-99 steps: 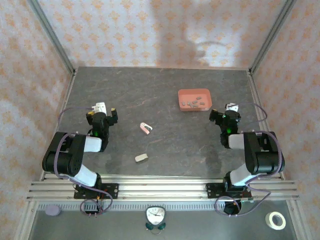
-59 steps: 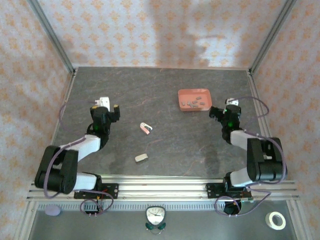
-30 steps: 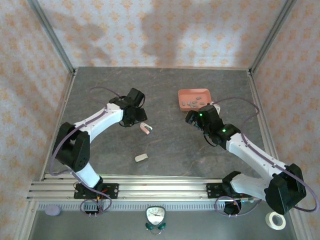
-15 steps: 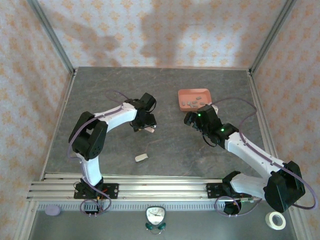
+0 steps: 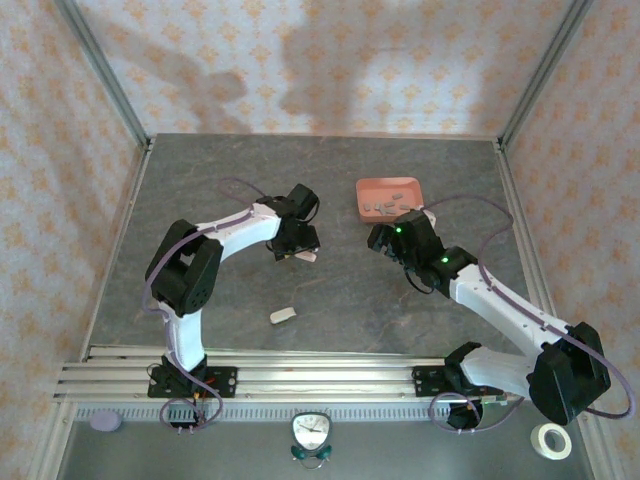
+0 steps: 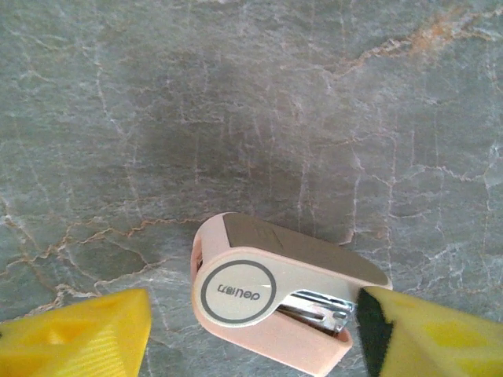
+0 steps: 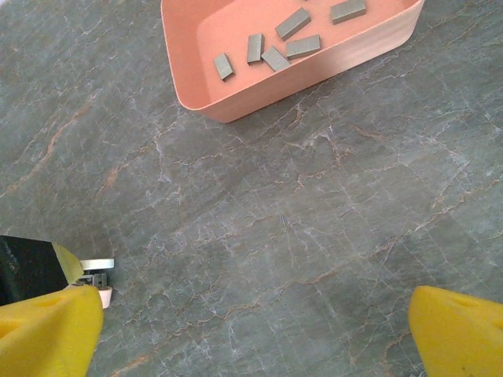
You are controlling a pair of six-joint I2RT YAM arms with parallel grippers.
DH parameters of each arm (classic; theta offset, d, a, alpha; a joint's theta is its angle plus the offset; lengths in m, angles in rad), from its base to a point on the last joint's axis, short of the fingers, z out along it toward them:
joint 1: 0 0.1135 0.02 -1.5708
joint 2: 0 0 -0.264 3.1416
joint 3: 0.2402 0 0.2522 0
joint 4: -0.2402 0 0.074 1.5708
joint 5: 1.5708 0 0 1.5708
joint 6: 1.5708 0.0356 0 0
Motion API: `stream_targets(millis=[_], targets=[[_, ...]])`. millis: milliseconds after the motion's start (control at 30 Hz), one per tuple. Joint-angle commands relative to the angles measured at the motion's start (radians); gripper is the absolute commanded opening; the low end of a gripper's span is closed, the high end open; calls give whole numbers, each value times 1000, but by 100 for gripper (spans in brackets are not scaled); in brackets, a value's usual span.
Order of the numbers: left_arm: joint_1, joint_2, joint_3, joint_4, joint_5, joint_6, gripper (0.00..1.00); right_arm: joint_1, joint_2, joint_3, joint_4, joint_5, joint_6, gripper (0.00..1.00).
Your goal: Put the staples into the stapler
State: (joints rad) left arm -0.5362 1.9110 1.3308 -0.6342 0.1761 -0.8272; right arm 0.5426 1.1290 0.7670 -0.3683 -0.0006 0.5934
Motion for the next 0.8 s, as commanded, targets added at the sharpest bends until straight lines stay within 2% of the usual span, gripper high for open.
stream_targets(millis=[0,167,333,600,767], targets=[[-13,-56,18,-11,-19,10,76,7,-2,9,-17,-2,-14,99],[-11,-187,-23,-12,-63,45,77,21,35,44,-4,-19,-128,99],[14,-313,-91,1,-77,94,79,64,114,104,36,-83,-382,99],[162,-545,-344,137,23,133,79,95,344,269,18,-170,-767,99],[223,-686,-479,197,11,219,81,96,494,373,9,-228,-1014,97]])
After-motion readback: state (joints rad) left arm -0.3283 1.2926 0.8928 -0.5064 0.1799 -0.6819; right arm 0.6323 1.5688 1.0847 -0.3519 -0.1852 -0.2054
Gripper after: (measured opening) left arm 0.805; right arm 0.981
